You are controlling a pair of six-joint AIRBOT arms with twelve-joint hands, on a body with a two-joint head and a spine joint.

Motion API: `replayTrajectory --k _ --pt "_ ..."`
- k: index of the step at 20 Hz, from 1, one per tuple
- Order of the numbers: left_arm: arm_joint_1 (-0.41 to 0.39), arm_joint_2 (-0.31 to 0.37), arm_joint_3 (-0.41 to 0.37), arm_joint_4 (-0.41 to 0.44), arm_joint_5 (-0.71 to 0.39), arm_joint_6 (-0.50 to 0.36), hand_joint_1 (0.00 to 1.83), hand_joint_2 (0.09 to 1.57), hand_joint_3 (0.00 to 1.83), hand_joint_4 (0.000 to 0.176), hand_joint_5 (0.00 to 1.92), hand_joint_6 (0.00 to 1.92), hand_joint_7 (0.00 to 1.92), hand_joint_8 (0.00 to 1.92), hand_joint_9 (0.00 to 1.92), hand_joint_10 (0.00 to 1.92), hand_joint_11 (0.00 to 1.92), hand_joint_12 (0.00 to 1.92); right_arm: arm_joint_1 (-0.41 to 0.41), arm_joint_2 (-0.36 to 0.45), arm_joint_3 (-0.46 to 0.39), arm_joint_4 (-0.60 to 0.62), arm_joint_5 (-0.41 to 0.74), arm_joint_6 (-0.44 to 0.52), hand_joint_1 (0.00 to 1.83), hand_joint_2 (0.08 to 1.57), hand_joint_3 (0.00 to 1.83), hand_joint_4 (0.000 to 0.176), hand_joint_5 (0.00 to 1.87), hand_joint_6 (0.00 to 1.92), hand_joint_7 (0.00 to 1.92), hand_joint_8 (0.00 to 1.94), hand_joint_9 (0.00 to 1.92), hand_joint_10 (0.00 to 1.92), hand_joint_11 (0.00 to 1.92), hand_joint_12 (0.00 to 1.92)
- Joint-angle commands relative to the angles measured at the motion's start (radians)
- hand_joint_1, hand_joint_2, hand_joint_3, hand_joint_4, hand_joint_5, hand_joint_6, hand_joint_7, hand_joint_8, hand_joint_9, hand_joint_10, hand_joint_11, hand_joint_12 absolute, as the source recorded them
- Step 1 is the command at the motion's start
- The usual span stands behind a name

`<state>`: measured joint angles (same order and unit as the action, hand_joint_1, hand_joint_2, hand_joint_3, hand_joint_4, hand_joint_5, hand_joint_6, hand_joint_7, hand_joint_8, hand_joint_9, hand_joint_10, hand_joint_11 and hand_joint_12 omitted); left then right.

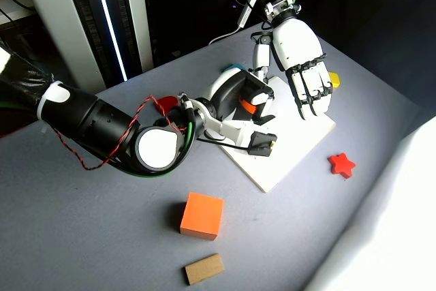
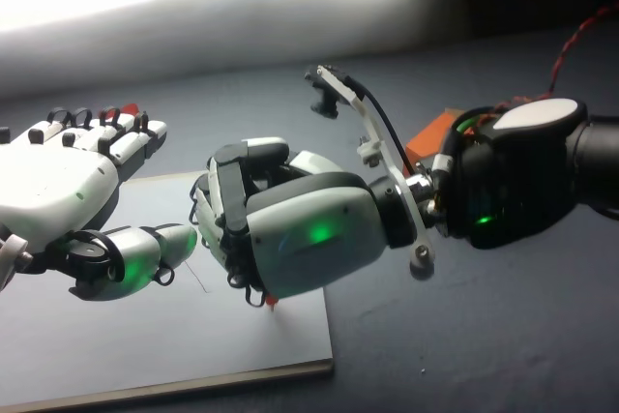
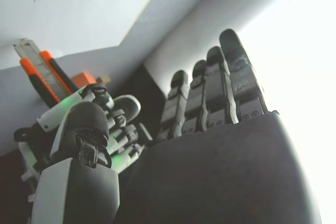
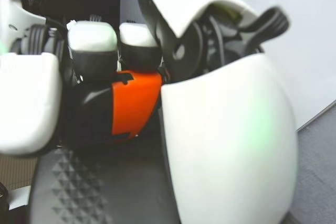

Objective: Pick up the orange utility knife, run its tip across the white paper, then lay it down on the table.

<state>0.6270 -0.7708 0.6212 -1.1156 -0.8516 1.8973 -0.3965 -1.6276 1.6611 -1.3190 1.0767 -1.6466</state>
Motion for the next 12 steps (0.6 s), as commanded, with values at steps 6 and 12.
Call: replayTrajectory --k 6,12 --pt "-0.012 0.004 0.002 0.051 -0.07 0.004 0.14 1.31 0.0 0.035 0.0 0.0 0.0 0.0 0.07 0.01 0.0 0.53 -0.004 0.115 -0.143 0.362 -0.02 0.012 1.47 1.06 0.7 0.176 1.71 1.92 1.84 1.94 1.92 1.92 1.92 1.92" --pt "-0.014 0.005 0.001 0.047 -0.07 -0.001 0.16 1.3 0.0 0.035 0.0 0.0 0.01 0.0 0.08 0.01 0.0 0.6 -0.042 0.356 -0.518 1.245 -0.434 0.036 1.47 1.04 0.7 0.176 1.69 1.92 1.83 1.94 1.92 1.92 1.92 1.92"
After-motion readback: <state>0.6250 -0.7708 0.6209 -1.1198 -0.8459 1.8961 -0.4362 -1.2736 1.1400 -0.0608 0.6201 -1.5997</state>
